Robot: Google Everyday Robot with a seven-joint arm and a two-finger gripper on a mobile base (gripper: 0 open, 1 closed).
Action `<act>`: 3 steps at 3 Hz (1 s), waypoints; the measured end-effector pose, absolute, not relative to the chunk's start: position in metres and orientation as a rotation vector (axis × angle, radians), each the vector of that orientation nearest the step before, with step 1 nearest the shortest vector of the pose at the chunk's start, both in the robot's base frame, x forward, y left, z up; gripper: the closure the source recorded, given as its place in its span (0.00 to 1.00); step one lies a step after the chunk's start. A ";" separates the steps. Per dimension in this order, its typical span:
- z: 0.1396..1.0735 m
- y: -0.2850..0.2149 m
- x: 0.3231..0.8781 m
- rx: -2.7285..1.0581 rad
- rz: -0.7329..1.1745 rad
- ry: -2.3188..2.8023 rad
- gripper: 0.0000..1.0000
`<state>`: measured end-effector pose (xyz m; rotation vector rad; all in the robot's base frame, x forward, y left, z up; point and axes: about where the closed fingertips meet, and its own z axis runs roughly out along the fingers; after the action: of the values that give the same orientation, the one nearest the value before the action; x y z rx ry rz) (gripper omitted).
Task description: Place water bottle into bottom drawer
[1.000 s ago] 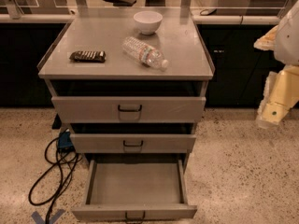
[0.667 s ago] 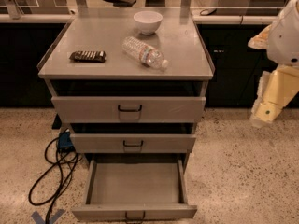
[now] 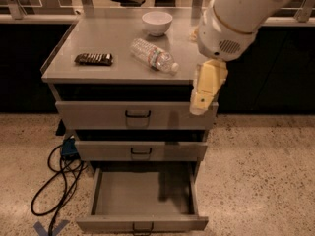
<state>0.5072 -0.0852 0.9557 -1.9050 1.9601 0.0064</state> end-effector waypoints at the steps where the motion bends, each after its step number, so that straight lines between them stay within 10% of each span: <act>1: 0.951 -0.021 0.552 -1.934 0.054 1.901 0.00; 3: 0.945 0.068 0.657 -1.844 0.050 2.064 0.00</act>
Offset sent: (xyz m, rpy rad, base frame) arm 0.1595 0.1858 -0.0105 0.0241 0.0564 -0.0096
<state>0.6574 0.0676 0.9448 -1.8436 2.0636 0.0500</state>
